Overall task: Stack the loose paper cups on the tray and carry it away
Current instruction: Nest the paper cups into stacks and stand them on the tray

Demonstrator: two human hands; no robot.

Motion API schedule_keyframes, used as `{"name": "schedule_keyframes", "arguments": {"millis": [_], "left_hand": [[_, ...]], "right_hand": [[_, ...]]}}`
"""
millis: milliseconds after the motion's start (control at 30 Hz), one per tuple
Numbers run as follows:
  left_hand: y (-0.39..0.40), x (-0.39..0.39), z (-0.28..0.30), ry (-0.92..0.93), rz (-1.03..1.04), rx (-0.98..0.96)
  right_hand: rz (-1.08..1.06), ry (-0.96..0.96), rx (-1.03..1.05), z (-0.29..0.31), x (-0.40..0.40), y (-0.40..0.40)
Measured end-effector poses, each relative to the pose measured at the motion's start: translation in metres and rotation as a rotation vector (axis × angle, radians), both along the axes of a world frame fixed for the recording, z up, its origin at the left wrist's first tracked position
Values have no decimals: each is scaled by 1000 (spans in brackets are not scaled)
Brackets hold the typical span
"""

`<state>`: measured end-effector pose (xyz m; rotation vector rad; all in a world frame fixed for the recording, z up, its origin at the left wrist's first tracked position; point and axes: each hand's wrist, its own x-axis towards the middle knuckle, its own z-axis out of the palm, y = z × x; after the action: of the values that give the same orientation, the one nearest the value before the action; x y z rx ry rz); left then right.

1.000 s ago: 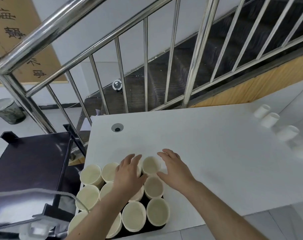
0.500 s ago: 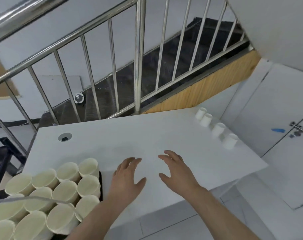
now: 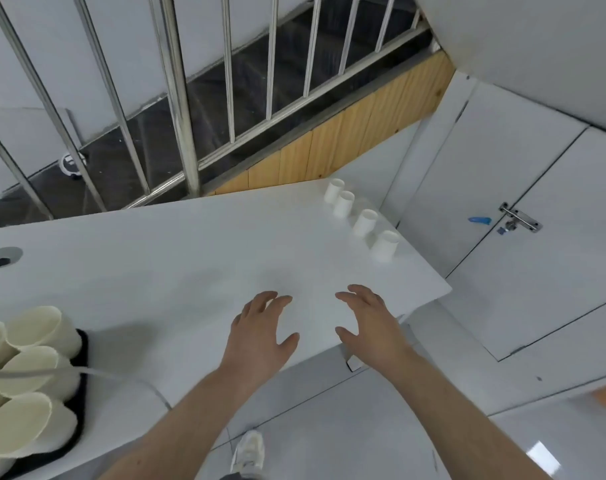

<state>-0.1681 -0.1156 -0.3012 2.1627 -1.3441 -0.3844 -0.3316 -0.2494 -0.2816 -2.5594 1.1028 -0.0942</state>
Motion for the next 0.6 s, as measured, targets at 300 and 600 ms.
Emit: {"name": "schedule_keyframes", "arguments": {"millis": [300, 600], "left_hand": [[-114, -3, -25, 66, -51, 19], [-239, 21, -39, 150, -65, 41]], "right_hand": [[-57, 68, 34, -18, -4, -94], [-99, 189, 52, -34, 17, -219]]}}
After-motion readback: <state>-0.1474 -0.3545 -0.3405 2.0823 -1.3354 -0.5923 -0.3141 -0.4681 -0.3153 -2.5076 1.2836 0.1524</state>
